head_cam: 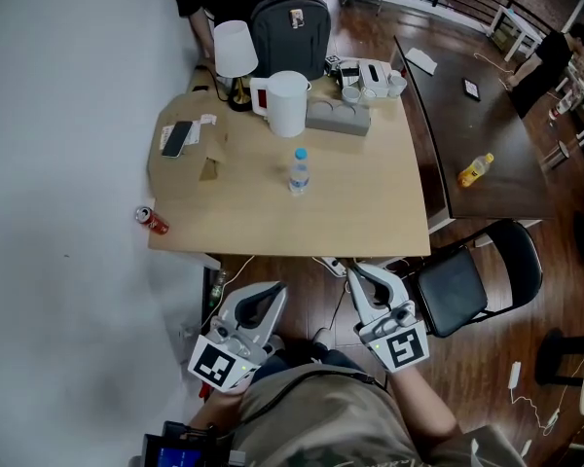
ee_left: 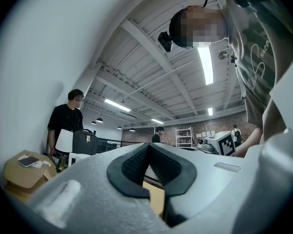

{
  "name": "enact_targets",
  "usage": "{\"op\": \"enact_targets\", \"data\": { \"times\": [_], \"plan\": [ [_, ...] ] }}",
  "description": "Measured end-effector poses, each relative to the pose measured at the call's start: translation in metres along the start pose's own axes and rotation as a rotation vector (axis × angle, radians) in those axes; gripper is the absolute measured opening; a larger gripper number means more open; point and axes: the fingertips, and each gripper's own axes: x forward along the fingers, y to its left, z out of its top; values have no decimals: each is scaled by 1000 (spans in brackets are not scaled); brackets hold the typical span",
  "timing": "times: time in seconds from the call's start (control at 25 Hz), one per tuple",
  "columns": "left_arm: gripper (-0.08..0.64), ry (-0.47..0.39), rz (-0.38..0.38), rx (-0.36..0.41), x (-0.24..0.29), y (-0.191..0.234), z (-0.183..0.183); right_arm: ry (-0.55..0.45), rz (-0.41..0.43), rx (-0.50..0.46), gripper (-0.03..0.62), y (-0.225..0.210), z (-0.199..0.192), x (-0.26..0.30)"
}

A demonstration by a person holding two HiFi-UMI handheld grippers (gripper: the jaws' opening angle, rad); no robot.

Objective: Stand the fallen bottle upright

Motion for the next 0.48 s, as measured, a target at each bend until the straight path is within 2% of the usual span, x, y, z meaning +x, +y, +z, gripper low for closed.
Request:
{"op": "enact_targets", "data": {
  "times": [0.48],
  "plan": [
    [2, 3, 3, -2, 0, 2, -1, 2, -4, -2, 5, -1, 0, 0]
  ]
}}
